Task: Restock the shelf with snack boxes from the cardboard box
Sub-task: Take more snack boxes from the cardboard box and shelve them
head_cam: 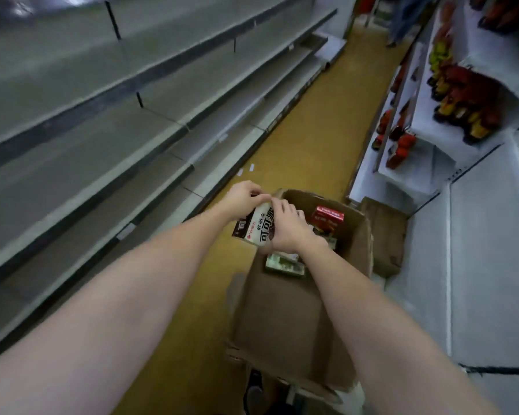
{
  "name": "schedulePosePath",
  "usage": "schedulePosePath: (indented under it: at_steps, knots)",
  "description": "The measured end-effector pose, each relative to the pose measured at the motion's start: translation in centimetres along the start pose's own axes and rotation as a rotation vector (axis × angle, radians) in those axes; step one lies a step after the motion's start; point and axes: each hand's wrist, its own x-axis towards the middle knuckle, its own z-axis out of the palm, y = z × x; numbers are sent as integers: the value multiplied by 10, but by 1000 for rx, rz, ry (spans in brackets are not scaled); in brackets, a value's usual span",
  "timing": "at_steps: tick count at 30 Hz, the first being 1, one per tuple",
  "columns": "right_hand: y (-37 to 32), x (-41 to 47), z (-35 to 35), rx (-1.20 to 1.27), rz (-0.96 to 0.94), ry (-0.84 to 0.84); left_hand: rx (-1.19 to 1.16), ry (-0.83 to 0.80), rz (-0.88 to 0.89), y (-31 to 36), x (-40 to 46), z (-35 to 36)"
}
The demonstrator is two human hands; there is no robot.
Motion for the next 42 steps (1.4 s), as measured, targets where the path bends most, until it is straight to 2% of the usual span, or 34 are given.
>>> schedulePosePath:
  at_steps: [3,7,12,14,19,25,30,34,36,40,42]
  knots:
    - [-50,7,-20,2,-50,37,-157,79,-46,-9,-28,-47]
    - [-127,11,-40,156,-87,73,-539,239,-165,-45,-76,-106]
    - [-218,48,-14,476,-162,-108,-950,322,-410,-111,-160,-168]
    - [-271,34,-14,555,-219,-159,-1025,334,-462,-139,-204,-193]
    - [-388,-4,-1,863,-323,-346,-1107,436,-358,-198,-314,-236]
    - [-502,-38,33,993,-358,-507,-1134,510,-404,-233,-415,-253]
    - [-563,-63,47,1022,-471,-698,-1010,751,-459,-243,-471,-270]
    - [-610,-69,40,1101,-430,-717,-833,1030,-562,-252,-509,-278]
    - [-635,-67,38,1059,-456,-717,-607,1097,-629,-255,-526,-284]
    - [-675,-65,49,915,-571,-670,-107,1122,-817,-260,-544,-301]
    - [-690,-74,47,922,-593,-652,113,1132,-916,-255,-553,-313]
